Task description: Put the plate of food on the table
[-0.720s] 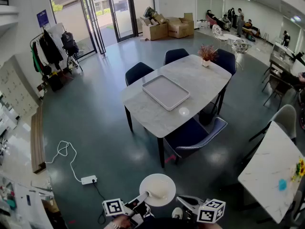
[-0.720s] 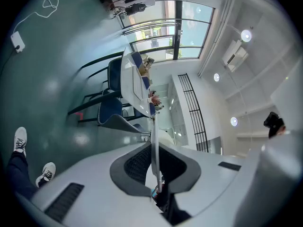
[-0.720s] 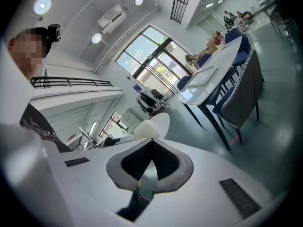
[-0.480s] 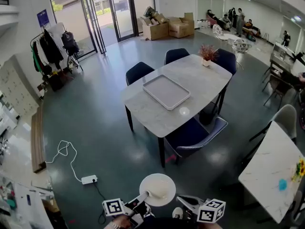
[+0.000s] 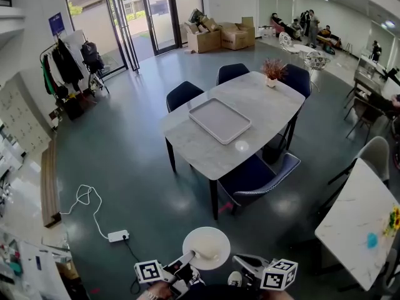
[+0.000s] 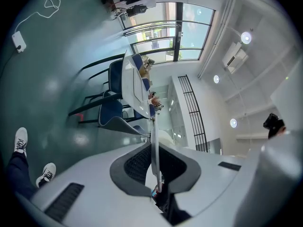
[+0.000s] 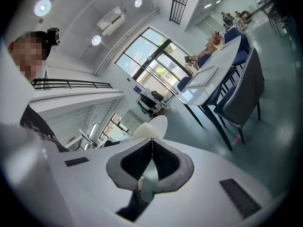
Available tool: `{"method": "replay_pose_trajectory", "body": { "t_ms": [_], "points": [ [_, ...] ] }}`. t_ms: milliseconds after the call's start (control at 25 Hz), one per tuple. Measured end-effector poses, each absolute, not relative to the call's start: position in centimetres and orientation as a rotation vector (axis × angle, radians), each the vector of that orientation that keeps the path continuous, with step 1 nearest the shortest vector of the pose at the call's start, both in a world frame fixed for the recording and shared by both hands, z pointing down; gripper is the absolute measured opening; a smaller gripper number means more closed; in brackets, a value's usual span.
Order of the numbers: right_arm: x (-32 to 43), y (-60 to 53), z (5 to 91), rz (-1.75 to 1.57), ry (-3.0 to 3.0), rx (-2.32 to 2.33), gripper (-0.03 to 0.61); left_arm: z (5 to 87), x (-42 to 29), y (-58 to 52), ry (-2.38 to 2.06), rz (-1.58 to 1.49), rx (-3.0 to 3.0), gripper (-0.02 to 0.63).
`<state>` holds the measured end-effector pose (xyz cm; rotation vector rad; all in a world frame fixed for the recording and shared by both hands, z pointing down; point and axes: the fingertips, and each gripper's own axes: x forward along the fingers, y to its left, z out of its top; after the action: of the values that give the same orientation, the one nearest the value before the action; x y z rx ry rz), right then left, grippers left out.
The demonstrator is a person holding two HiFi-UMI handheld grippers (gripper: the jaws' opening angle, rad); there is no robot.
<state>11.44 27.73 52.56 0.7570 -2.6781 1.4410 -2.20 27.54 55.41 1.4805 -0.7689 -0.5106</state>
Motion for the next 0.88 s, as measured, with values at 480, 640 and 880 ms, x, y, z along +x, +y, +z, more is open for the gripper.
{"method": "replay_pose_trajectory", "body": {
  "t_ms": [480,640,880],
  "points": [
    [8.3,26.7,52.4,1.472,-2.666,0.824,0.012,55.3,-6.2,26.3,-0.743,-0.522,1.5,0.028],
    [6.4,26.4,52.6,1.491,-2.658,0.853,0.012,55.3,-8.1,25.8,-0.724,-0.527,1.495,0.029],
    [3.3,25.6,53.1,1.508,-2.658,0.906,0.012,55.8,-11.5,24.6,-0.711,-0.51,1.493,0.029]
  ]
}}
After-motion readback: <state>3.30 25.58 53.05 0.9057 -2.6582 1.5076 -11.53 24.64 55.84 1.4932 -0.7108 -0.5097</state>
